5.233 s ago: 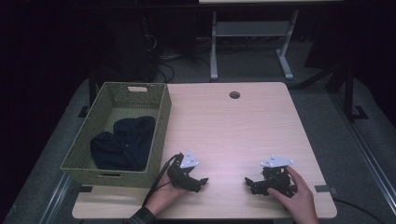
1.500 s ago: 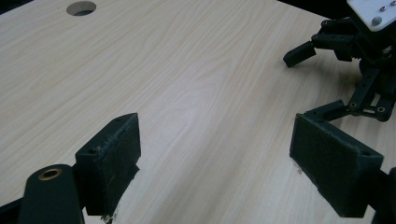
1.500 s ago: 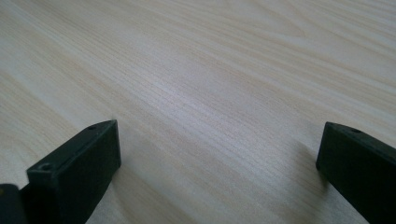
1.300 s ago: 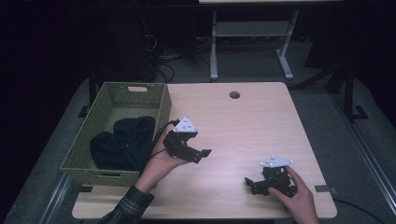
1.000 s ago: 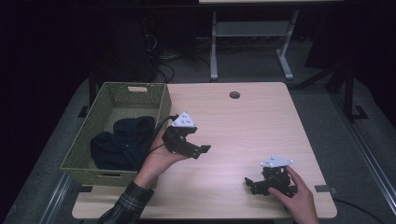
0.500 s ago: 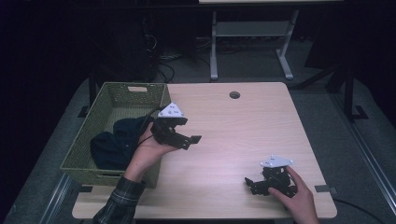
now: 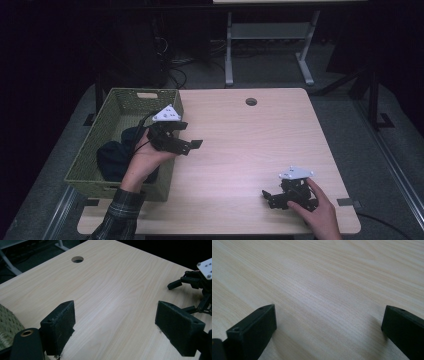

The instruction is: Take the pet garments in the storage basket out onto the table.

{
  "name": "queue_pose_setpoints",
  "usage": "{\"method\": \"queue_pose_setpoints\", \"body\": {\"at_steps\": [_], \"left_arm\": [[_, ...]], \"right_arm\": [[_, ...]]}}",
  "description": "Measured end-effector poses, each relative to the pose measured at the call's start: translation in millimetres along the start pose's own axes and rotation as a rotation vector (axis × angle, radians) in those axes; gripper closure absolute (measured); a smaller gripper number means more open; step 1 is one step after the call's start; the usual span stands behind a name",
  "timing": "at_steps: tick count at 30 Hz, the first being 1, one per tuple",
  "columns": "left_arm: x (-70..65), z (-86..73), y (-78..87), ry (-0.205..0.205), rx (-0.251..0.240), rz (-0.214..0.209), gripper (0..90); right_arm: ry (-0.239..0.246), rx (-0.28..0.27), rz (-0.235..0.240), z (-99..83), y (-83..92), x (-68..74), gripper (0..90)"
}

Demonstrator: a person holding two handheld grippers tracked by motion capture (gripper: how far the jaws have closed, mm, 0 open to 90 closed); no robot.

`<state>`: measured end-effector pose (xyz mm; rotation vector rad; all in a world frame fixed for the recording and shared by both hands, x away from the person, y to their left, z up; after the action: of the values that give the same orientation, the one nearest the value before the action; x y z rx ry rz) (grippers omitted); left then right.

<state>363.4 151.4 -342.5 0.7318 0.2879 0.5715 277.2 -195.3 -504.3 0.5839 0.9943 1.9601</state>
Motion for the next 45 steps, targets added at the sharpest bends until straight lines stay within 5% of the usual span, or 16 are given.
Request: {"method": "queue_pose_setpoints", "body": {"at_steps": [45], "left_arm": [[65.6, -46.7, 57.2, 0.108, 0.039, 0.174, 15.9]], "right_arm": [[0.004, -0.002, 0.000, 0.1, -0.1, -0.3, 0.0]]}}
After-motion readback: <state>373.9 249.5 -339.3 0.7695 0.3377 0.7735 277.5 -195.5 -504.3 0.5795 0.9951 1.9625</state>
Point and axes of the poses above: each handheld gripper's, and its own axes: y roughly backward along the jaws, z roughly out of its top, x roughly to its left, the point moved 3 cm from there along -y, roughly forward along the jaws, and after that the axes turned 9 degrees about x, right-handed, at the moved point
